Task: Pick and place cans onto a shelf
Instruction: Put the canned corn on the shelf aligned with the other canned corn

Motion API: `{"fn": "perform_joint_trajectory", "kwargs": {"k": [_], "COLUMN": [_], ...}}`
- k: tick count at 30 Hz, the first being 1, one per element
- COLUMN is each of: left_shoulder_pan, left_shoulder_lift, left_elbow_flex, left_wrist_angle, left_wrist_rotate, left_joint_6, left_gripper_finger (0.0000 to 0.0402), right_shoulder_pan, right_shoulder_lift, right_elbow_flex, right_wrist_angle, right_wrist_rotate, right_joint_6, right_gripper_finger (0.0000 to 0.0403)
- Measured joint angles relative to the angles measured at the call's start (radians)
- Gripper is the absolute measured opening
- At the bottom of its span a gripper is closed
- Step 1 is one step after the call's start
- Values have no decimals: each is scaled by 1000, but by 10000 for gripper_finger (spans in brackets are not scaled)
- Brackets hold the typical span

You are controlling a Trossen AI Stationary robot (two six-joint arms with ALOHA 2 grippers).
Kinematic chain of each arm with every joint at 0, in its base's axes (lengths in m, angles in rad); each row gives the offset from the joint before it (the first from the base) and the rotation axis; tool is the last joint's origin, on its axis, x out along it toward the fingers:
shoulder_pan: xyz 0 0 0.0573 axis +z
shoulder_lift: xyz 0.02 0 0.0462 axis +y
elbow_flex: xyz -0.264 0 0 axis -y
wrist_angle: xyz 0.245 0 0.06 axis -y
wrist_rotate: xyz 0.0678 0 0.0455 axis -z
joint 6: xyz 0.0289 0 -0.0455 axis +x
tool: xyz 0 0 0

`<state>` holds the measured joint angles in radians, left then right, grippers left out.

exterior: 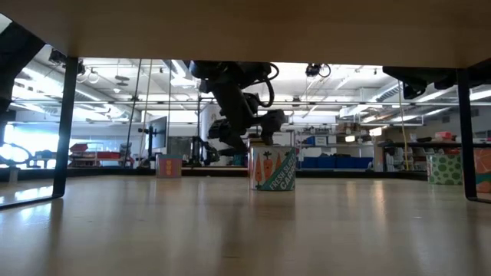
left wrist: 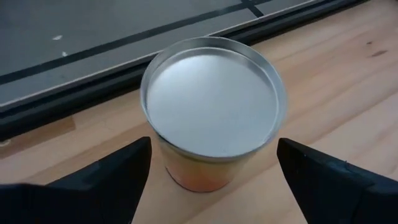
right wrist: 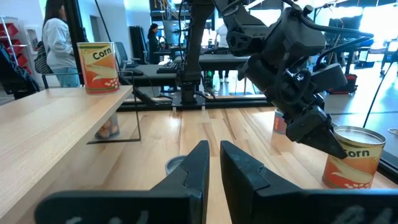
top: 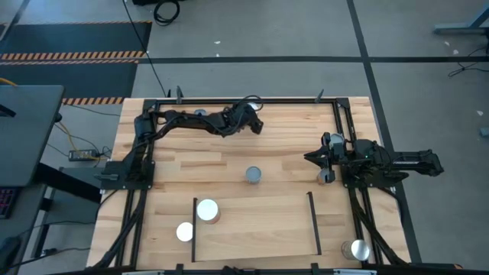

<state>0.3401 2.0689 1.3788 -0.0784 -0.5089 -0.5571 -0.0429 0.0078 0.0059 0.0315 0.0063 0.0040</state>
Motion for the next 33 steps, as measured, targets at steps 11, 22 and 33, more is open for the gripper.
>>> {"fn": "perform_joint_trajectory", "kwargs": {"k": [11, 22, 33], "left_shoulder_pan": [-10, -74, -82], "left_shoulder_lift": [0, -79, -89], "left_elbow_flex": [0, 3, 5], "left_wrist_angle": [0, -138, -110], "left_wrist_rotate": [-19, -50, -9], "left_joint_6": [70, 86, 124], "left_gripper_finger": [326, 315, 313], "right_shoulder_pan": [0, 0, 0], "right_shoulder_lift": [0, 0, 0], "right_elbow_flex": [0, 0, 0], "right_wrist_angle": [0, 0, 4], "right_wrist_rotate": [0, -1, 0], "right_joint_6": [0, 0, 0], "right_gripper_finger": [47, 47, 47]}}
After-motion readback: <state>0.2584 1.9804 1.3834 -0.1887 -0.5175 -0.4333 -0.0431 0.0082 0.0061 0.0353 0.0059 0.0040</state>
